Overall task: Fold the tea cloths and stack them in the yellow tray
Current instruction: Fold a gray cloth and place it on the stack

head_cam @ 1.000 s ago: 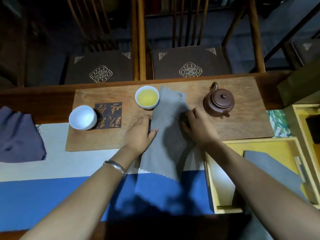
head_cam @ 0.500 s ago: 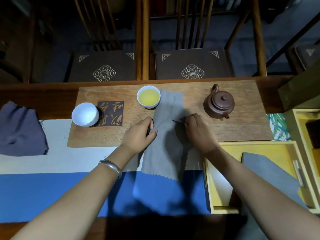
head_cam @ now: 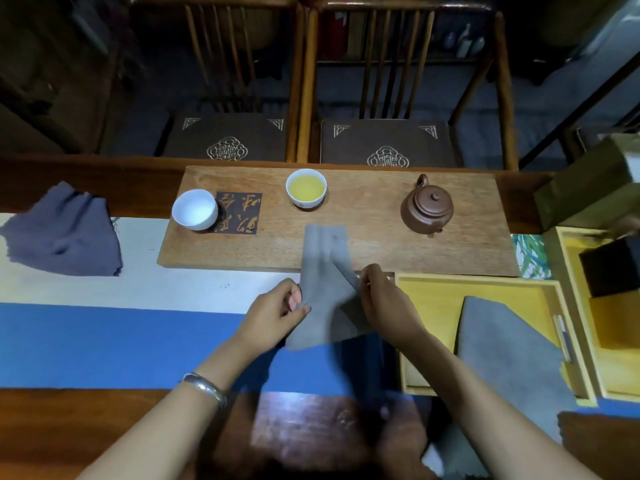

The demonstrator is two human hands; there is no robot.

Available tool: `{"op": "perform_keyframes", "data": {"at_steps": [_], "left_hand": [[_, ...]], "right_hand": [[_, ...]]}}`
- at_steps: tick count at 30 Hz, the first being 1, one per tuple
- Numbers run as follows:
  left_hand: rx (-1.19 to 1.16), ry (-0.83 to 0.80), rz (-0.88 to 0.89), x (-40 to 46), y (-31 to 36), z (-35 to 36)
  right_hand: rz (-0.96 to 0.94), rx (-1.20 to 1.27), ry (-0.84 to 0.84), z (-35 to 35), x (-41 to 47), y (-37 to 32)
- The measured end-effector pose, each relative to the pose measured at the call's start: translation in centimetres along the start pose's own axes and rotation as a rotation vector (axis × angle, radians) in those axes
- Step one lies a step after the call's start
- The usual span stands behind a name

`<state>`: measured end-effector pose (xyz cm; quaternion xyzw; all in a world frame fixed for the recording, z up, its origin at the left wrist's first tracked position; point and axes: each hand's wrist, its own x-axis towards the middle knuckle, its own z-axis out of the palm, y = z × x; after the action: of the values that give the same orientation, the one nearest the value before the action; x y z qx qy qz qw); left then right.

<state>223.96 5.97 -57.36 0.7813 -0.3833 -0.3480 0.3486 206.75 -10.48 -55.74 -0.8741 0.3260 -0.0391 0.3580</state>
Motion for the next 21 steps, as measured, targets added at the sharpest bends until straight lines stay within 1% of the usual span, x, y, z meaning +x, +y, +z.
{"op": "perform_keyframes", "data": {"at_steps": [4,8,10,13,15,16,19,21], "left_hand": [[-0.069,-0.01,-0.075,-4.8,-0.6,1.1],[-0.098,-0.033,-0.118,-9.5,-1.8,2.1],[-0.088,-0.038,-0.14,-11.5,-2.5,2.5],[-0.023,-0.091,-0.152,-13.6,-3.6,2.3],[0.025,-0.094,-0.15,-14.1,-4.2,1.5],[0.052,-0.068,-0.143,-13.9,-4.5,0.8],[0.119,0.01,-0.094,-12.4,-4.9,-1.8],[0.135,0.0,-0.035,-10.6,-4.8,-3.3]], "right_hand": [[-0.001,0.01,-0.068,1.6,-3.6,-0.8],[0.041,0.048,-0.082,3.9,-7.4,-1.7],[0.071,-0.025,-0.088,5.3,-8.9,-1.9],[0.153,-0.185,-0.116,6.7,-10.0,-2.3],[0.183,-0.234,-0.132,7.1,-10.3,-2.7],[0.182,-0.248,-0.137,7.2,-10.3,-3.0],[0.123,-0.324,-0.125,7.5,-10.0,-4.0],[0.063,-0.398,-0.099,7.7,-9.5,-4.8]]}}
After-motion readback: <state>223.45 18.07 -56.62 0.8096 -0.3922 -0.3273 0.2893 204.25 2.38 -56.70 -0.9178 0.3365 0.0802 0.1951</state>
